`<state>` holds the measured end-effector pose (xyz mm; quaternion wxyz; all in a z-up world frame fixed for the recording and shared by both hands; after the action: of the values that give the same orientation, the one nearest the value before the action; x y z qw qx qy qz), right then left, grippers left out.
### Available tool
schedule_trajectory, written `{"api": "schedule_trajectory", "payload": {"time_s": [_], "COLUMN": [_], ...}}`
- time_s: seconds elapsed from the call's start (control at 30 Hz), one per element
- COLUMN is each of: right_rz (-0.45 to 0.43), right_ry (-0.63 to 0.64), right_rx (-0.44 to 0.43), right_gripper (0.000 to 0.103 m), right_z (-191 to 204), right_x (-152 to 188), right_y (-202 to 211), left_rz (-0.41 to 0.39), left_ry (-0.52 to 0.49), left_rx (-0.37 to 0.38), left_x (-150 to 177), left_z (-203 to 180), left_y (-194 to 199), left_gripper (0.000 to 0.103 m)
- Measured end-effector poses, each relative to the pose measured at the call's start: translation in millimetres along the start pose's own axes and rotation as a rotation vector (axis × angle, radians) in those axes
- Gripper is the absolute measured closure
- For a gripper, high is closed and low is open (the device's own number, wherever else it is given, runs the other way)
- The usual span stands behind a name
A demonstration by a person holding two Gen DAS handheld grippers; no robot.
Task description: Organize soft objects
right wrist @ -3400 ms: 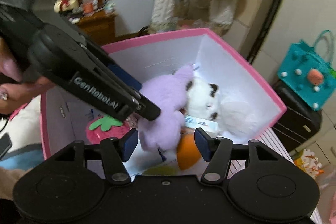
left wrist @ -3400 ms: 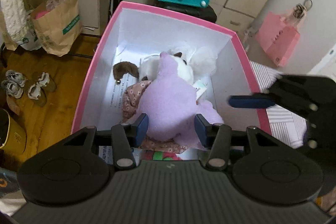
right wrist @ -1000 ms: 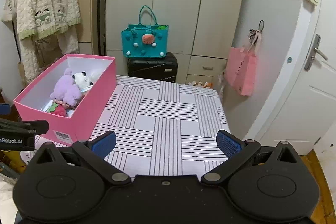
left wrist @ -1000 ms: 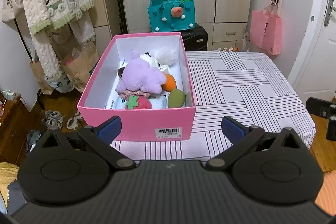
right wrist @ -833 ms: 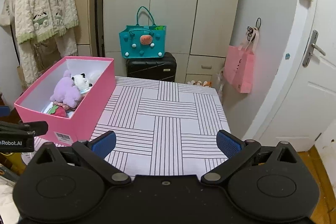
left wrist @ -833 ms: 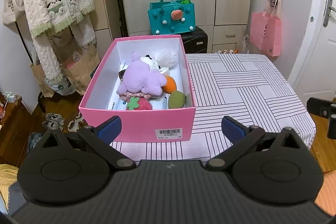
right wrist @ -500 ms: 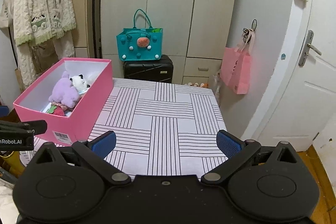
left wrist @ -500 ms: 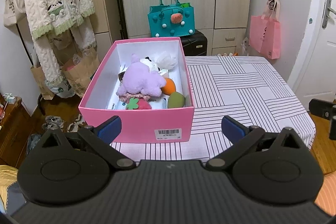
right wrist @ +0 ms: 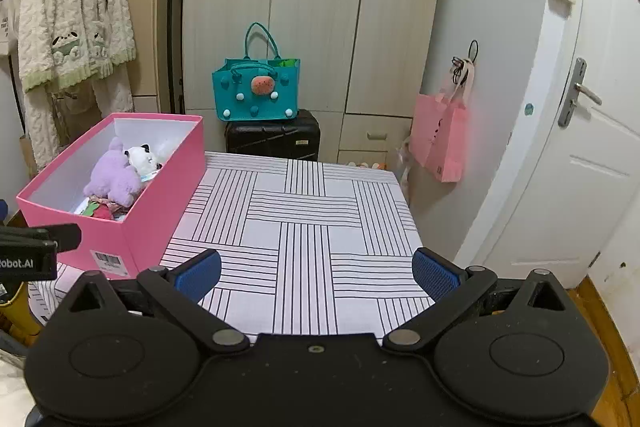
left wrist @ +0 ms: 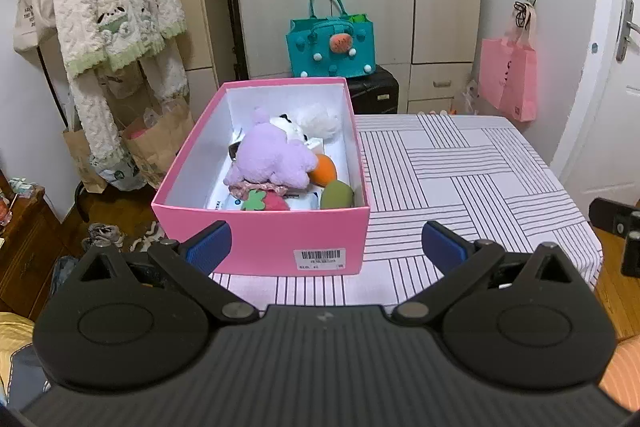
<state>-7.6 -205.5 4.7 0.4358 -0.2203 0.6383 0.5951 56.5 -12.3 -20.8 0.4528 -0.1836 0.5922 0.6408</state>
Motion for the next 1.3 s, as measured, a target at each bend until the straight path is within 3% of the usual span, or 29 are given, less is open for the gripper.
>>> {"api": "schedule_trajectory", "payload": {"time_s": [0.3, 0.67, 1.3], "right_rz": [-0.112, -0.125, -0.115], "right_ry": [0.022, -0.018, -0.023], "right_rx": [0.056, 0.031, 0.028], "right_gripper": [0.000, 0.000, 0.000], "right_z": [-1, -8, -9], "right_x": [3, 1, 4], "right_y": [8, 13, 9], "left_rz": [-0.065, -0.099, -0.089], "left_ry": [0.007, -0.012, -0.012], "left_rx": [-0.023, -0.058, -0.047], "left_x": [2, 3, 4], "left_z": [-2, -6, -7], "left_y": [6, 10, 10], "left_gripper": [0.000, 0.000, 0.000]}}
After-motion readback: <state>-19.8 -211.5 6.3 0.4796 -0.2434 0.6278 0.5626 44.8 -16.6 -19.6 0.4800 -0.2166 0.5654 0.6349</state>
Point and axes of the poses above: each gripper's, at about its wrist camera, not at the fingertips, and y roughly against the way its jaws point, z to its left, x to its underside, the point moved 4 cm from there along -y, roughly the way its jaws point, and after that the axes turned 14 degrees about -y, right-handed, at the moved point
